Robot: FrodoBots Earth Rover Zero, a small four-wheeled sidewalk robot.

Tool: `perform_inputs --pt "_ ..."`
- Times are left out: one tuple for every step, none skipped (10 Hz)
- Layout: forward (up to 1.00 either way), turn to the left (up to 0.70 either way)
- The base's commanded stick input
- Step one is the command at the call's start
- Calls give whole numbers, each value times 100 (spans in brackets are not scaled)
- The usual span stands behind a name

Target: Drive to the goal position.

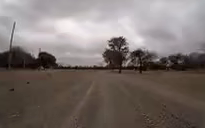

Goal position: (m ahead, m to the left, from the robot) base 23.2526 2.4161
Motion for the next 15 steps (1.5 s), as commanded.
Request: perform_inputs --pt "0 0" --pt "0 0" --pt "0 0" --pt "0 0" --pt "0 0" --pt "0 0" --pt "40 -1" --pt "70 -1" --pt "70 -1" --pt "70 -1" --pt "70 -1" --pt "70 -1" --pt "70 -1" --pt "70 -1" --pt "70 -1"
